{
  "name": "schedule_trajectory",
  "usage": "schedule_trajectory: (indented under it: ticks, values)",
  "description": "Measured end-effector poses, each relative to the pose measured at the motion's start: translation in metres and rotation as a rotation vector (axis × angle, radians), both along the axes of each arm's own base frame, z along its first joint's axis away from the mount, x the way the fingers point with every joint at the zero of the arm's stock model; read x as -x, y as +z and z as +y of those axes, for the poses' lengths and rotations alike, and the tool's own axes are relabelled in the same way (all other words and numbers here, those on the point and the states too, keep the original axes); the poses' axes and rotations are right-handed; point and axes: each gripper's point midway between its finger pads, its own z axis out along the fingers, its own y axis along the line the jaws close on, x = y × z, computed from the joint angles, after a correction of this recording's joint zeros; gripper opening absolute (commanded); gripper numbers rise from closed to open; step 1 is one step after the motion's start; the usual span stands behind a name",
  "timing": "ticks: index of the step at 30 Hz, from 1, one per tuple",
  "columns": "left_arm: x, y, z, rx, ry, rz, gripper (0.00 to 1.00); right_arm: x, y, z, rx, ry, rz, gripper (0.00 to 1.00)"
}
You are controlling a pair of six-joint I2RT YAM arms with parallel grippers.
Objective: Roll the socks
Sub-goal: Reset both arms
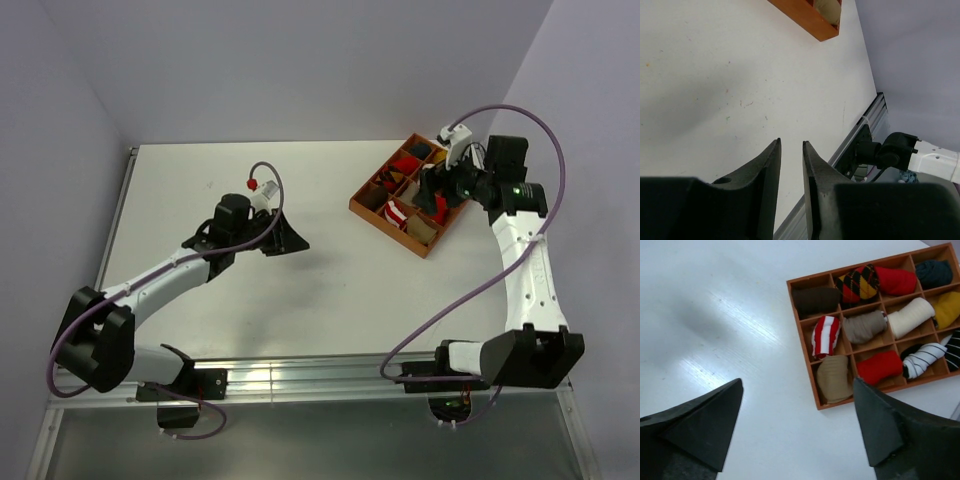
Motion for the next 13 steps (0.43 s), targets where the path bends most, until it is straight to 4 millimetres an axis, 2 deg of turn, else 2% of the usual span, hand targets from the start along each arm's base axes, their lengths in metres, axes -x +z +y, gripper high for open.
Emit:
schedule_trajectory:
  ticks: [6,13]
  values:
    - [0.000,0.010,0.004,-0.003,0.016,-0.025,0.30,0.024,-0.014,0.010,-0.037,0.030,0.001,1.00]
    - [-0.001,0.010,0.005,-0.010,0.026,-0.024,0.30,0.032,-0.021,0.014,-0.055,0.051,0.009,1.00]
